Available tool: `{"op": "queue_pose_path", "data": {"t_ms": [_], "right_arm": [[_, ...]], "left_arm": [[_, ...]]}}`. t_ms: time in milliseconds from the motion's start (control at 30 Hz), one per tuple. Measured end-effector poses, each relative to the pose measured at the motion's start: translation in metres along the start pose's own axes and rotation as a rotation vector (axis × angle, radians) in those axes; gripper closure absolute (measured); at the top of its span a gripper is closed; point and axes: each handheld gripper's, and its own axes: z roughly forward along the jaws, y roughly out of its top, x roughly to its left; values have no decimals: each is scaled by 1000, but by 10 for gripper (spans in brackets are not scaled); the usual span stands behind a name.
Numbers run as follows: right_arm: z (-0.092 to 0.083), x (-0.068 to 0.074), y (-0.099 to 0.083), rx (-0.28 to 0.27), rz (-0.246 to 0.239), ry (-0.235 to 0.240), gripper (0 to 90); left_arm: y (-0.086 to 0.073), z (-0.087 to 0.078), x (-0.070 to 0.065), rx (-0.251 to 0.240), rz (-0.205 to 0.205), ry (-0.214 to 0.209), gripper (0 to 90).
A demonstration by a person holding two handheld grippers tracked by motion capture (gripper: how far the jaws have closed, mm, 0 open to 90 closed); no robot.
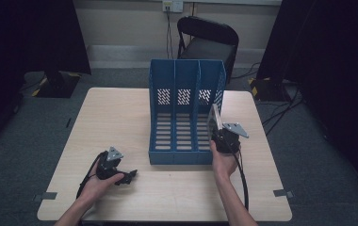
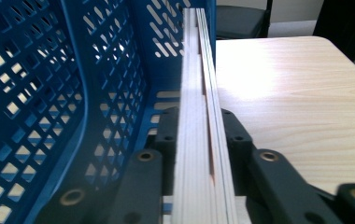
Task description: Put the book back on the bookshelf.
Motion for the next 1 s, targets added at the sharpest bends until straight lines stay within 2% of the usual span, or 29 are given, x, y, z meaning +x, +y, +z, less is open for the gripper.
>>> {"op": "queue_pose_path", "data": {"t_ms": [133, 300, 333, 400, 700, 833, 1000], "right_arm": [[0, 5, -2, -16, -30, -21, 766], [-1, 7, -6, -52, -29, -61, 767], [-2, 8, -6, -62, -33, -83, 767], [-1, 8, -8, -70, -25, -91, 767], [-1, 7, -6, -50, -47, -78, 757], [-2, 5, -5, -43, -67, -65, 715], [-2, 3, -4, -35, -65, -57, 670]], "left_arm": [[0, 0, 0, 0, 0, 0, 0], [0, 0, 0, 0, 0, 0, 0], [0, 0, 0, 0, 0, 0, 0], [0, 0, 0, 0, 0, 0, 0], [0, 0, 0, -1, 0, 0, 0], [0, 0, 0, -1, 1, 0, 0], [0, 0, 0, -1, 1, 1, 0]]}}
